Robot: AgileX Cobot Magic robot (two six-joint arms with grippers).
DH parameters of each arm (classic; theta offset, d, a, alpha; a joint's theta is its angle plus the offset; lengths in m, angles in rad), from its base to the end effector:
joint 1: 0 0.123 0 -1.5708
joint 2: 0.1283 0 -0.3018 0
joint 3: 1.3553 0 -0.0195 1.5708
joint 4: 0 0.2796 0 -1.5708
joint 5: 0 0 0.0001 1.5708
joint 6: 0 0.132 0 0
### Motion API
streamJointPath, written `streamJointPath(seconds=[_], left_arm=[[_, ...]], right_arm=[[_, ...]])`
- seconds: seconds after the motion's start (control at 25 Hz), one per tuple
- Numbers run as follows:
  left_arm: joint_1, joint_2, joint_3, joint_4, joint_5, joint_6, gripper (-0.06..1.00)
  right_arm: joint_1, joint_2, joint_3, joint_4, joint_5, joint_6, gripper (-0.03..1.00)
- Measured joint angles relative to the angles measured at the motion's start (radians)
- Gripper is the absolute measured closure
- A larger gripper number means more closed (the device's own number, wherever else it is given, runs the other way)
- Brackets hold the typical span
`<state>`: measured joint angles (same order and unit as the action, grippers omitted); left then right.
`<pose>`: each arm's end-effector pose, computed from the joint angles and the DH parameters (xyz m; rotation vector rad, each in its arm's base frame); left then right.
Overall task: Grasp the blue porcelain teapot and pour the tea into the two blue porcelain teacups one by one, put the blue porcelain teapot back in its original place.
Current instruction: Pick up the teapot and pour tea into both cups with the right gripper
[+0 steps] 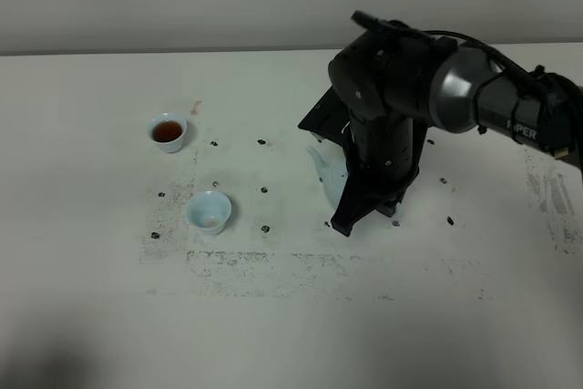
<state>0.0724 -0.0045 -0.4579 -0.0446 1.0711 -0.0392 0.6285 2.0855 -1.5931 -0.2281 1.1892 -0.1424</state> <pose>0.0434 -0.0020 0.2572 -0.1153 2.0884 -0.0338 0.3752 0.2384 0.1432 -1.2890 2.8156 -0.3265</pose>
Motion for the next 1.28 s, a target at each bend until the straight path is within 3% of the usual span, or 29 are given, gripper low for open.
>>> streamJointPath(seconds=[0.16, 0.28, 0.84, 1.28], left_arm=[[0.0, 0.0, 0.0, 0.0, 0.0, 0.0, 0.26], [0.0, 0.0, 0.0, 0.0, 0.0, 0.0, 0.26], [0.0, 0.0, 0.0, 0.0, 0.0, 0.0, 0.26], [0.0, 0.0, 0.0, 0.0, 0.0, 0.0, 0.26]], right_arm=[[0.044, 0.0, 0.0, -0.13, -0.019, 0.079, 0.91], [0.066, 0.0, -0.027, -0.14, 0.021, 0.07, 0.91], [0.124, 0.14, -0.266, -0.12, 0.031, -0.172, 0.91], [0.145, 0.143, -0.277, -0.154, 0.037, -0.352, 0.91]])
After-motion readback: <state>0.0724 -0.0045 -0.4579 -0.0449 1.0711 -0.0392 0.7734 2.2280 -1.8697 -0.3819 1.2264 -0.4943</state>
